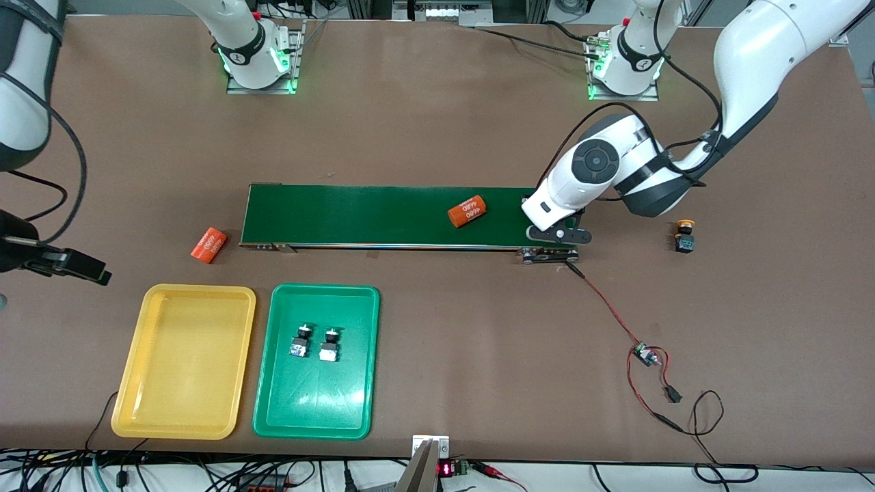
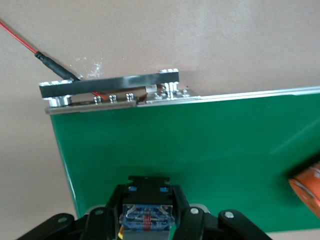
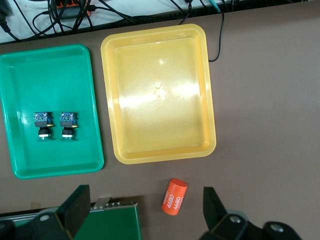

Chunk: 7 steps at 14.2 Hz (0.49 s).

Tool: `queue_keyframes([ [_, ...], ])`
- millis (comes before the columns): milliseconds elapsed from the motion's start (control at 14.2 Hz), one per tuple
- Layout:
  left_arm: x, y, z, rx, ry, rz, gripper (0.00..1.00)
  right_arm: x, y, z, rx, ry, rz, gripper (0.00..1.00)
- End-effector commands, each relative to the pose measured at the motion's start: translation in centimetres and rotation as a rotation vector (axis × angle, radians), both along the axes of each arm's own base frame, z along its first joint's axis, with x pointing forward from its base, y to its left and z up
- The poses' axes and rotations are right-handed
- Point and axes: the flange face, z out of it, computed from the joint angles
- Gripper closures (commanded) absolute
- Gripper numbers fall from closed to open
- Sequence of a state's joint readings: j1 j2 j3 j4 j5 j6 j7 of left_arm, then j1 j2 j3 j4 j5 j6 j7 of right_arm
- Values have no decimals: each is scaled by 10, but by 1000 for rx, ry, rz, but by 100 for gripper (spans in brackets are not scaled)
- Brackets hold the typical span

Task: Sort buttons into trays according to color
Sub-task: 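Place the orange-cap button on the belt while the right gripper withdraws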

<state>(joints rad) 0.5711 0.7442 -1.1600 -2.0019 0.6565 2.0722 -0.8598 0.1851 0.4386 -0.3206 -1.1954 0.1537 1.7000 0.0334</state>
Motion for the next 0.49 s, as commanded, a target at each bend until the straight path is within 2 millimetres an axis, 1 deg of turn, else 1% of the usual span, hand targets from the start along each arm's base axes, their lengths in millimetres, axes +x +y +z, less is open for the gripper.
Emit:
queue_keyframes([
  [0, 20, 21, -10, -12, -2, 42, 75, -26, -23, 16, 39, 8, 13, 0],
  [70, 21, 19, -11, -27, -12, 46, 74, -35, -32, 21, 38, 11, 45, 0],
  [141, 20, 17, -12, -31, -7, 59, 57, -43, -40, 24, 22, 16, 86, 0],
  [211, 21, 18, -11, -31, -7, 65, 1, -53, -43, 29, 8, 24, 110, 0],
  [281, 24, 23, -8, -25, -13, 71, 0, -64, -44, 31, -2, 49, 105, 0],
  [351, 33, 29, 4, -27, -32, 88, 0, -82, -45, 38, -3, 84, 92, 0],
  [422, 39, 34, 14, -10, -41, 97, 0, -88, -44, 37, -10, 90, 113, 0],
])
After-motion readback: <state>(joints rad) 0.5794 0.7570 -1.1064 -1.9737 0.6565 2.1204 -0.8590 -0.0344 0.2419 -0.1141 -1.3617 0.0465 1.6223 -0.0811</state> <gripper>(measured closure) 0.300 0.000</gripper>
